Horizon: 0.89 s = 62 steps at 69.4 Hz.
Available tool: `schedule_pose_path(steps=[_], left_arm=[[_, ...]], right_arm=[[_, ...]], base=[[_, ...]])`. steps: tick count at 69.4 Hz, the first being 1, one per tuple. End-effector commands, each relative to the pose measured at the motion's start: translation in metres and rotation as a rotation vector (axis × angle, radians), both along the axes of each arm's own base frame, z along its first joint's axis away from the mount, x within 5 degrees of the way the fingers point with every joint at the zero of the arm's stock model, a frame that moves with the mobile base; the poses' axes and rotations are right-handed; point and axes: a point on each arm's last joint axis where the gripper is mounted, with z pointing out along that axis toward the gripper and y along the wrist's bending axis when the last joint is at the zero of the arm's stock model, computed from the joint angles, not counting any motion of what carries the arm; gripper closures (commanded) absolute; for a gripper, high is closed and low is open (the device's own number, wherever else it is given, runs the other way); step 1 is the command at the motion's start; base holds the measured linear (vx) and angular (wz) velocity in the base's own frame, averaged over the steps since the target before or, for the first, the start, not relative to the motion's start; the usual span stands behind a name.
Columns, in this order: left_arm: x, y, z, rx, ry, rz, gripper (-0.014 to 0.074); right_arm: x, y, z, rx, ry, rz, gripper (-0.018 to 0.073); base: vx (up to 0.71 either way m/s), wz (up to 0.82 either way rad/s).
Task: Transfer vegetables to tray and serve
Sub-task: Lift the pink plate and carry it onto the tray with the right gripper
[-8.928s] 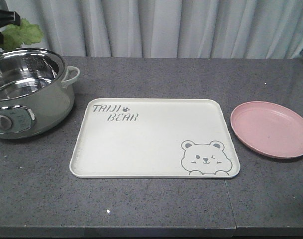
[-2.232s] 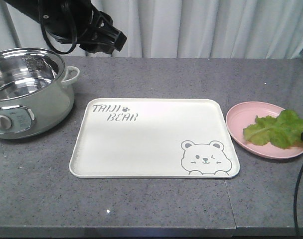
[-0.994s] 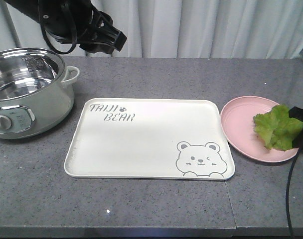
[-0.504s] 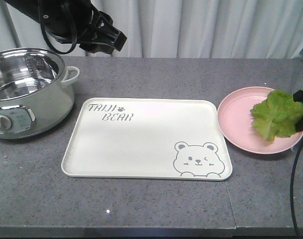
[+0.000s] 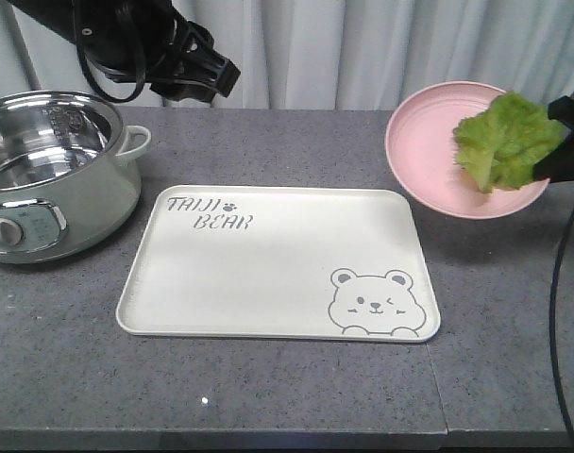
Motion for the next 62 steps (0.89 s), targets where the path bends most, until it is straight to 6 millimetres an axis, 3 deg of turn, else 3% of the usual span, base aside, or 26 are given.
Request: schedule_pose_path(steps=[1, 17, 32, 47, 62], left_arm=[[-0.013, 0.008, 0.023, -0.047, -0.080, 0.005, 0.0241], [-0.014, 0.013, 0.027, -0.020, -0.109, 0.025, 0.0241], [-0.020, 0.026, 0.037, 0.029, -0.175, 0.067, 0.0241], [-0.028, 0.036, 0.043, 0.065, -0.210, 0.095, 0.0241], [-0.032, 0.050, 0.015, 0.204, -0.165, 0.156, 0.0241]], right_arm=[[-0.005, 0.034, 0.034, 0.055, -0.091, 0.094, 0.0564], [0.010, 0.125, 0.024, 0.057, -0.116, 0.267, 0.0564], [0.018, 0.191, -0.009, 0.067, -0.063, 0.378, 0.0561], [0.019, 0.218, -0.029, -0.042, -0.054, 0.429, 0.0545], [0.016, 0.229, -0.031, -0.097, -0.073, 0.481, 0.0428]], base=[[0.00, 0.00], [0.00, 0.00], [0.00, 0.00], [0.00, 0.00], [0.00, 0.00]])
